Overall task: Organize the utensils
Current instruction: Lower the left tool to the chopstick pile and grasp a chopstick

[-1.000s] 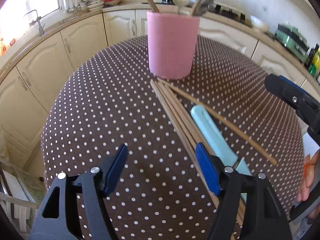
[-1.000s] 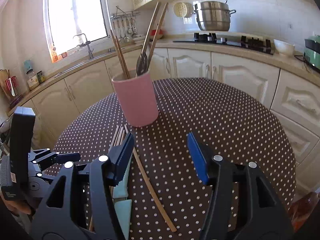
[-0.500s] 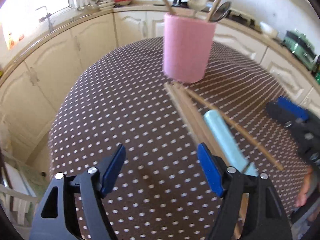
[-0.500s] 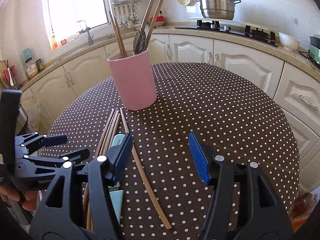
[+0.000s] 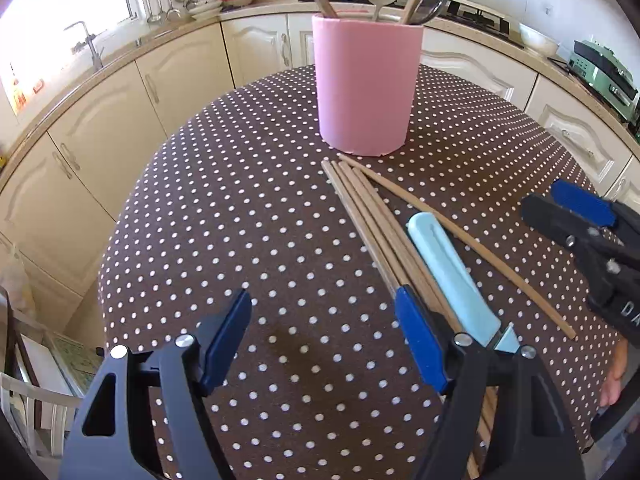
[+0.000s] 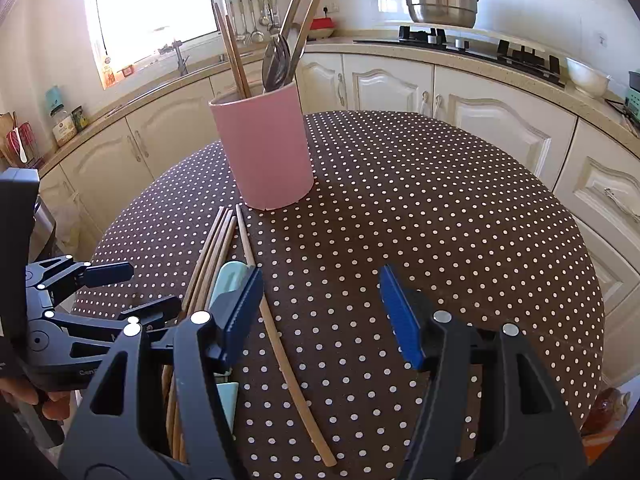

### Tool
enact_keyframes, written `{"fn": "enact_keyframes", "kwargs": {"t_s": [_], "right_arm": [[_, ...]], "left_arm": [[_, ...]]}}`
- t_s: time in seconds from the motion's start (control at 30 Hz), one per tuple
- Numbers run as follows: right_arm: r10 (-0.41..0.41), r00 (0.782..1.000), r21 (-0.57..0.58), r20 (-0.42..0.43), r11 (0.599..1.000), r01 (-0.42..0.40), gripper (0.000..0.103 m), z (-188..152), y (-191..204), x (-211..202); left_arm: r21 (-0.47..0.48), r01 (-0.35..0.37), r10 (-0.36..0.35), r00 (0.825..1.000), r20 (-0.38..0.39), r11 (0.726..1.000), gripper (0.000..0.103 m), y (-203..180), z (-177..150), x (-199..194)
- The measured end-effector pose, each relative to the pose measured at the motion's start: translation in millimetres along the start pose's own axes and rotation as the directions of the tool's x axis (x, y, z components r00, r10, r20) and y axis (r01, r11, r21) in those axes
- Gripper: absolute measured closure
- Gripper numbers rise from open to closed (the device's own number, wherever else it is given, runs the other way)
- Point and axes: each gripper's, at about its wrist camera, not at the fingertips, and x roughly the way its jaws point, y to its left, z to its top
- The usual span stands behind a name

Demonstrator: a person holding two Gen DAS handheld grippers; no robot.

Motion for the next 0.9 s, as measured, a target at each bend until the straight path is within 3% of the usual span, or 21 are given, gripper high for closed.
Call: {"fn": "enact_keyframes", "kwargs": {"t_s": [0.17, 0.4, 0.77, 0.9], "right_arm": [[0.009, 0.997, -0.046, -0.071, 0.999, -0.013, 0.043, 4, 3, 10], [0.007, 0.978, -0.176, -0.208, 0.983, -0.045, 0.043, 2, 18, 32], [-0.026, 0.966, -0.233, -0.259, 0.972, -0.036, 0.043, 9, 30, 56], [-0.043, 0.958, -0.261, -0.284, 0.965, -0.034, 0.043, 17, 33, 62]], "left_arm": [[-0.013, 0.011, -0.011, 1.0, -0.01, 1.0, 0.03, -1, 4, 1], [0.02, 0.013, -0.013, 1.0, 0.001, 1.0, 0.03, -10, 7, 5], [-0.037, 0.059, -0.062, 0.996, -0.06, 0.998, 0.029, 0, 18, 19], [-0.014, 0.017, -0.018, 0.997, -0.07, 1.0, 0.029, -2, 20, 24]]}}
